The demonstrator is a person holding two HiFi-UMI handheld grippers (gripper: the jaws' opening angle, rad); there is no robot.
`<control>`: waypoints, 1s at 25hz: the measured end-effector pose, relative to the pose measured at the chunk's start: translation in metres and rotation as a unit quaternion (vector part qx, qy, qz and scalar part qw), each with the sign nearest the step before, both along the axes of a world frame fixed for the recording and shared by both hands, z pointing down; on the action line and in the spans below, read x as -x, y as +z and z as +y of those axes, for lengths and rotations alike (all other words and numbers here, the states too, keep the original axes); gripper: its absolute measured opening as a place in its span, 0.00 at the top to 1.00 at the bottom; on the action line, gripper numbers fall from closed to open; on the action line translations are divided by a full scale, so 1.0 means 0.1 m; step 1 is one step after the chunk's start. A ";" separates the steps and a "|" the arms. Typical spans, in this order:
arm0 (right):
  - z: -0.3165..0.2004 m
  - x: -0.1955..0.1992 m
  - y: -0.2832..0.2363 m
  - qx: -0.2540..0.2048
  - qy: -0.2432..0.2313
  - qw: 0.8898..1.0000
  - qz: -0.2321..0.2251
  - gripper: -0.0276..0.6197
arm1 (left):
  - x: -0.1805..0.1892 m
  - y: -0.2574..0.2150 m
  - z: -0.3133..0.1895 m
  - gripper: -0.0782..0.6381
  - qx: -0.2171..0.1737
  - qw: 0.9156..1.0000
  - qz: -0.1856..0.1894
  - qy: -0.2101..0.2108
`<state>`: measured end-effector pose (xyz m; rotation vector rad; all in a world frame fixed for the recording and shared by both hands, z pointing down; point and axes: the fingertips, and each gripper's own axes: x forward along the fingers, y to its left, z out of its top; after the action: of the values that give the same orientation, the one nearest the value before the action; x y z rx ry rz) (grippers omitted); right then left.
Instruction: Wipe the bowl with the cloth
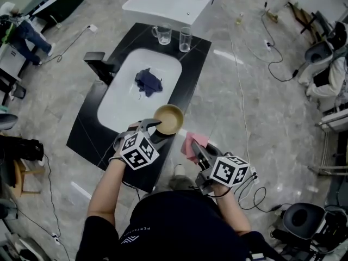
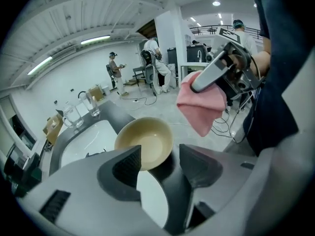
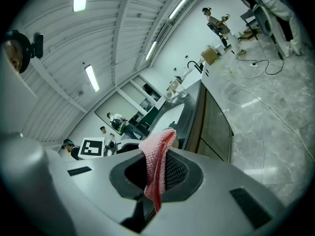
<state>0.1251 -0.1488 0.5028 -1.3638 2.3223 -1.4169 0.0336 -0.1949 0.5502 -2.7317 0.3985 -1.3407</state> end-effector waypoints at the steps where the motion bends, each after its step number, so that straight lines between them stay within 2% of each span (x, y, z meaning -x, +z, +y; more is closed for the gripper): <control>1: -0.02 0.00 0.01 0.002 -0.003 1.000 0.000 0.89 | -0.01 0.02 -0.01 0.55 -0.001 1.000 -0.009 0.009; 10: -0.17 -0.01 0.06 0.011 -0.012 1.000 -0.004 0.89 | -0.06 0.14 -0.07 0.59 -0.042 0.995 -0.073 0.062; 13: -0.20 0.00 0.07 0.013 -0.015 1.000 -0.005 0.89 | -0.09 0.16 -0.08 0.62 -0.037 0.994 -0.074 0.071; 19: -0.20 0.04 0.10 0.018 -0.020 1.000 -0.008 0.89 | -0.13 0.21 -0.05 0.77 -0.001 0.995 -0.066 0.081; 22: -0.22 0.08 0.08 0.017 -0.020 1.000 -0.009 0.89 | -0.14 0.21 -0.05 0.83 -0.004 0.994 -0.067 0.090; 25: -0.22 0.09 0.08 0.017 -0.017 1.000 -0.008 0.89 | -0.15 0.17 -0.07 0.85 -0.005 0.995 -0.058 0.085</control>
<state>0.1161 -0.1705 0.5113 -1.3218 2.3338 -1.4774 0.0485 -0.2022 0.5675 -2.5946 0.1606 -1.4382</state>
